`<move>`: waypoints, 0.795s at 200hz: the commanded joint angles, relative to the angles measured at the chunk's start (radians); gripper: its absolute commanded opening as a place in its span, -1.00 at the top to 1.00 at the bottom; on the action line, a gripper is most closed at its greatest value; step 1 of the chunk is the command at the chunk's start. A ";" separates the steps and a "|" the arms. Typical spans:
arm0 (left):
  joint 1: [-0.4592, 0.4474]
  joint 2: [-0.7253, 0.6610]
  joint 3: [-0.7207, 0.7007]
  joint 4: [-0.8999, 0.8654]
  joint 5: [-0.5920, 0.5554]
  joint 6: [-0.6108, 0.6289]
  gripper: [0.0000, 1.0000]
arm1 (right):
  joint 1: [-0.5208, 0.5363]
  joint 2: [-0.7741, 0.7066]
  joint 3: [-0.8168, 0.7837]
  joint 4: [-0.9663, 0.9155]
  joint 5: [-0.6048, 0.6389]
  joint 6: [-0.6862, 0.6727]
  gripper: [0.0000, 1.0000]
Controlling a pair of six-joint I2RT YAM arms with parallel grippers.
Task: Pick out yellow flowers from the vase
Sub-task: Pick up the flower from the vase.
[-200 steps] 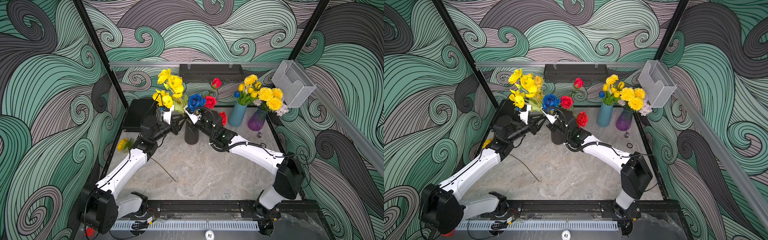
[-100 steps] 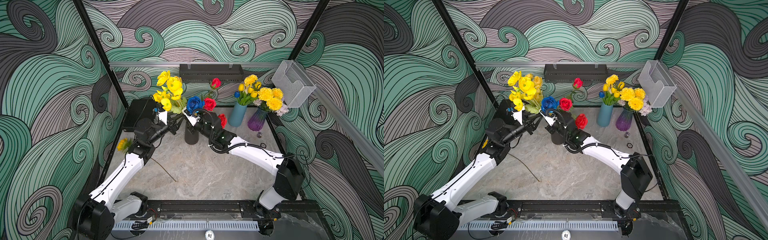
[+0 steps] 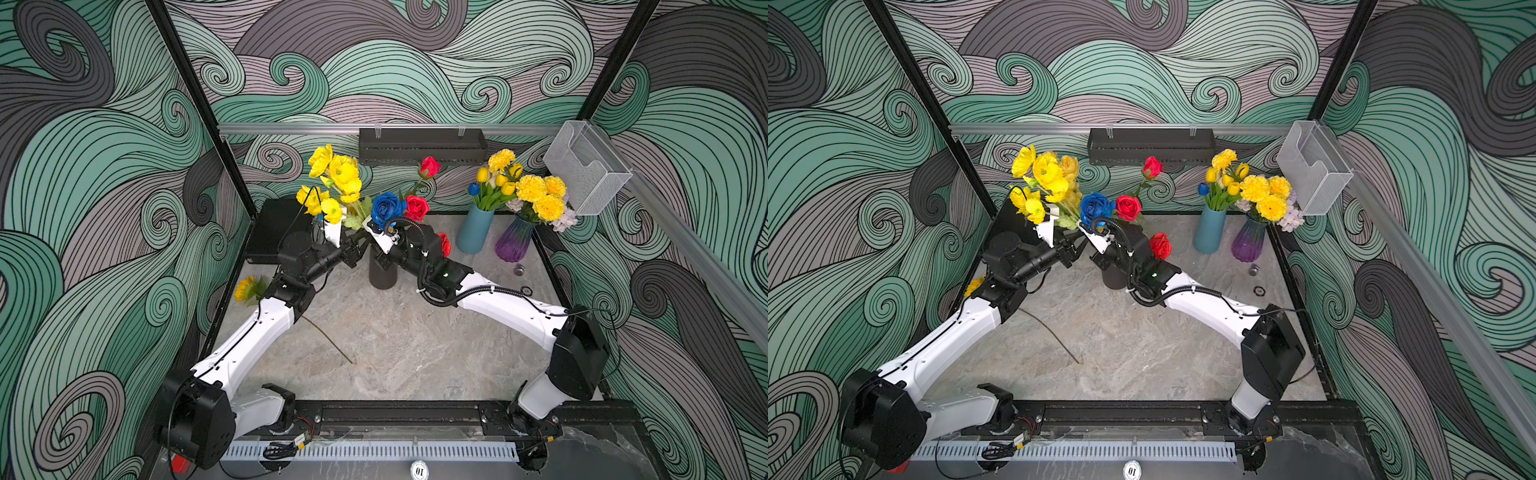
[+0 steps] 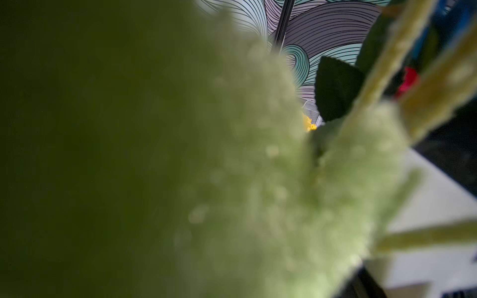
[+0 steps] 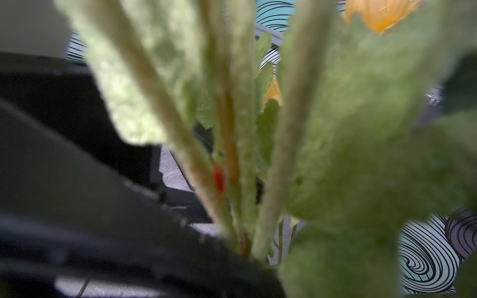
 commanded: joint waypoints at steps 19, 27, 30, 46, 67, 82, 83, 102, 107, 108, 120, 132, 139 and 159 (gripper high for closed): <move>-0.005 0.032 0.064 -0.044 0.031 0.034 0.29 | 0.010 -0.018 0.004 0.001 -0.047 0.018 0.99; -0.005 0.039 0.069 -0.045 0.030 0.033 0.32 | 0.011 -0.015 0.007 0.000 -0.047 0.018 0.98; -0.005 0.041 0.071 -0.044 0.028 0.033 0.33 | 0.011 -0.014 0.010 0.000 -0.047 0.017 0.98; -0.006 0.051 0.080 -0.045 0.027 0.029 0.42 | 0.011 -0.011 0.018 -0.003 -0.048 0.015 0.98; -0.005 0.052 0.086 -0.050 0.025 0.026 0.52 | 0.011 -0.004 0.028 -0.010 -0.030 0.016 0.97; -0.005 0.043 0.082 -0.053 0.018 0.027 0.55 | 0.011 -0.001 0.035 -0.017 -0.013 0.018 0.95; -0.005 0.043 0.082 -0.052 0.016 0.026 0.56 | 0.011 -0.001 0.036 -0.018 -0.012 0.018 0.95; -0.005 0.029 0.082 -0.062 0.001 0.026 0.61 | 0.011 0.003 0.039 -0.023 -0.008 0.020 0.91; -0.006 0.026 0.084 -0.063 -0.002 0.026 0.63 | 0.011 0.003 0.038 -0.021 -0.008 0.020 0.90; -0.005 0.025 0.084 -0.064 -0.003 0.026 0.63 | 0.011 0.002 0.038 -0.022 -0.009 0.020 0.90; -0.005 0.021 0.089 -0.071 -0.018 0.022 0.68 | 0.011 0.005 0.038 -0.021 -0.008 0.019 0.88; -0.006 0.021 0.098 -0.080 -0.027 0.021 0.74 | 0.011 0.009 0.035 -0.023 -0.005 0.017 0.83; -0.005 0.021 0.105 -0.086 -0.032 0.016 0.78 | 0.011 0.011 0.032 -0.022 -0.001 0.015 0.81; -0.005 0.025 0.125 -0.099 -0.034 0.007 0.89 | 0.011 0.012 0.010 -0.009 0.014 0.011 0.75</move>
